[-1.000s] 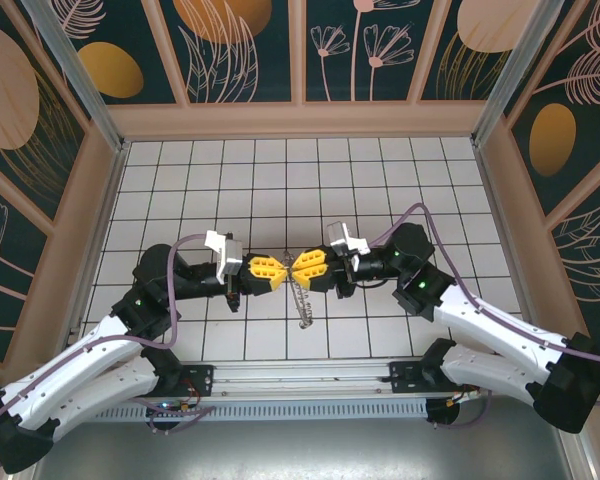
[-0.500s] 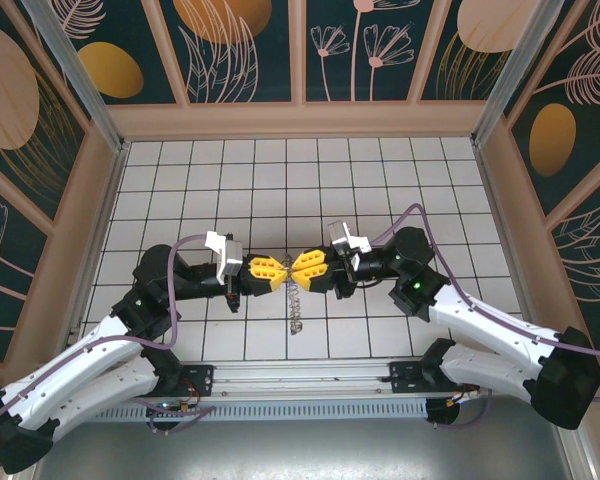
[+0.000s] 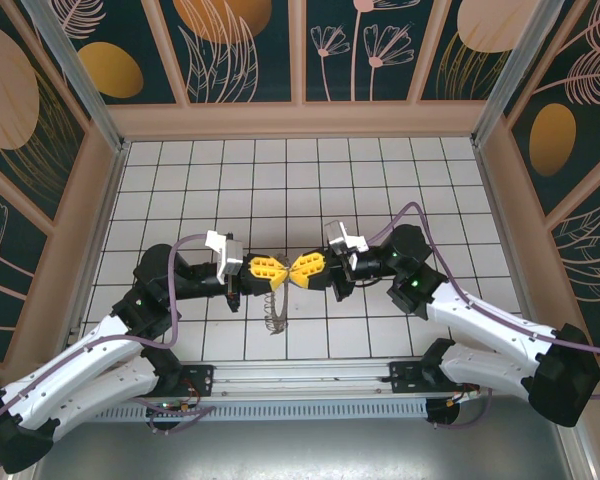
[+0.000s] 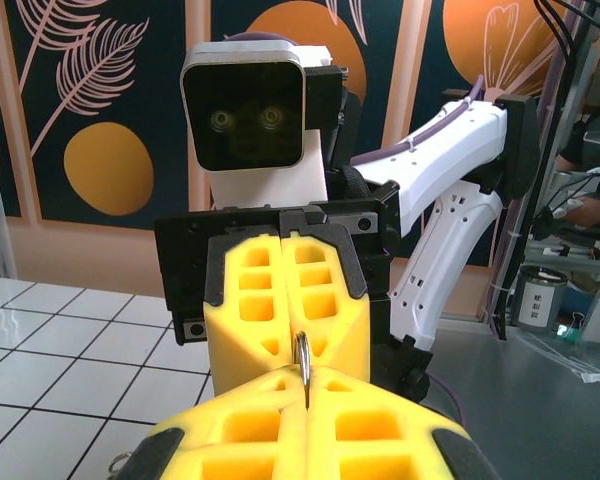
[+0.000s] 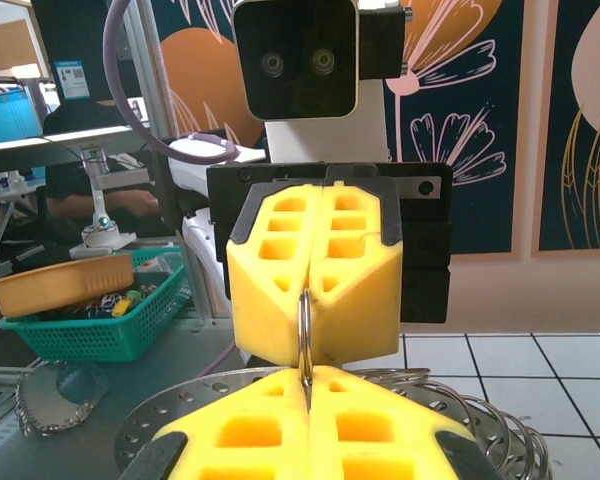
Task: Put the keys on the keyring
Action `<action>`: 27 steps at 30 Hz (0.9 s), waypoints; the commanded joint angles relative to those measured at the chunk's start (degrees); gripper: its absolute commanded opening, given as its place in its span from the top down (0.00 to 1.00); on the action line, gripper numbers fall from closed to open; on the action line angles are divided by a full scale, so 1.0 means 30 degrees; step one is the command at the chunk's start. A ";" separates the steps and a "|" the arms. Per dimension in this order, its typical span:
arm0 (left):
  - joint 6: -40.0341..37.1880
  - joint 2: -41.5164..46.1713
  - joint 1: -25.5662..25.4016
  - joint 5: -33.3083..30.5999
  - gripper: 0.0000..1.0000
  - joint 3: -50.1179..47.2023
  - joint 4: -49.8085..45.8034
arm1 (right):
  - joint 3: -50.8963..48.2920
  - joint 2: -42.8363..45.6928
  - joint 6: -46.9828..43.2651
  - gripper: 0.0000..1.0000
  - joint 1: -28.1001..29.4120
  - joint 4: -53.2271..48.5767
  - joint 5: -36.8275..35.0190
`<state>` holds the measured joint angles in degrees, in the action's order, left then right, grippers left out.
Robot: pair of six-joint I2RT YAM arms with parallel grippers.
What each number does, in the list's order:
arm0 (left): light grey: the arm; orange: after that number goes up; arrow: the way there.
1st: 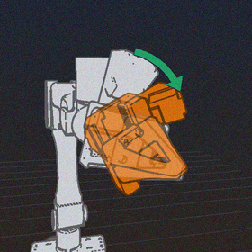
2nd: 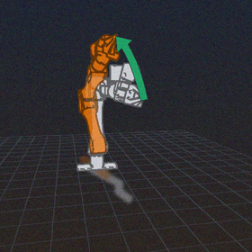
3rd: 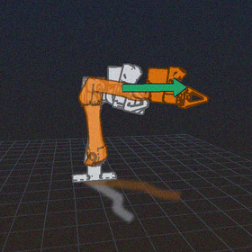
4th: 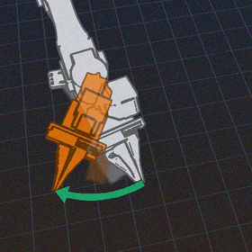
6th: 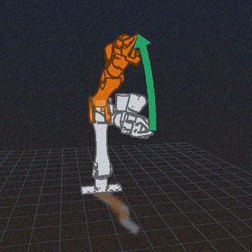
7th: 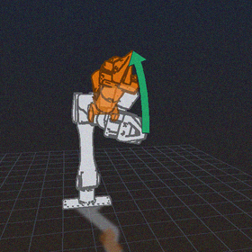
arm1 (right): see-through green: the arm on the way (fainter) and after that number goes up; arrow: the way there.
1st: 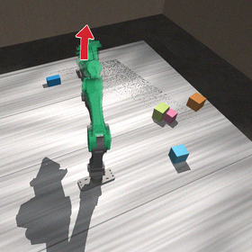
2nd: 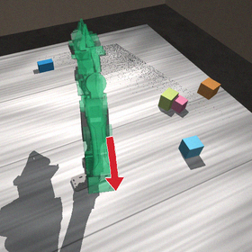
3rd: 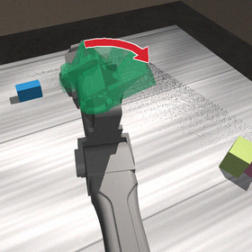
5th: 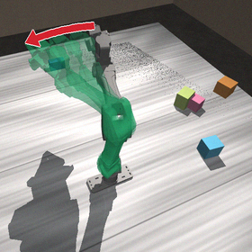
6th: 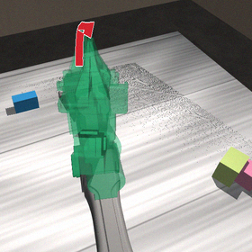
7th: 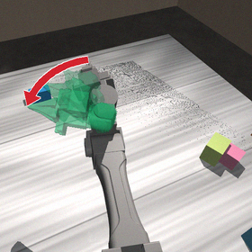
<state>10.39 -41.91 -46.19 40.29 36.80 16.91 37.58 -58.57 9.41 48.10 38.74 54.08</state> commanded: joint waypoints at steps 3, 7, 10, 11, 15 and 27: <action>-0.0363 -0.0352 -0.0084 0.0331 1.00 0.0771 -0.0355 | 0.0885 0.0387 -0.1245 1.00 0.0094 -0.1092 -0.0049; -0.1178 -0.0139 -0.0100 -0.0523 0.80 0.1641 -0.2785 | 0.1635 0.0523 -0.2554 1.00 0.0081 -0.3436 -0.0393; -0.2126 0.0054 -0.0094 -0.1720 0.70 0.2602 -0.5171 | 0.2144 0.0481 -0.3472 1.00 0.0052 -0.5141 -0.0949; -0.2418 0.0014 -0.0096 -0.2096 0.69 0.2905 -0.5806 | 0.2243 0.0482 -0.3662 1.00 0.0024 -0.5514 -0.1103; -0.3483 -0.0586 -0.0098 -0.3011 0.68 0.4422 -0.8830 | 0.2898 0.0305 -0.4769 1.00 0.0019 -0.7355 -0.1416; -0.4214 -0.1934 -0.0100 -0.2632 0.69 0.6778 -1.2654 | 0.3195 0.0397 -0.5699 1.00 -0.0007 -0.8633 -0.1615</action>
<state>-1.10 -47.57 -46.19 31.44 55.37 -17.74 44.64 -57.80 -5.96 48.10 12.60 49.98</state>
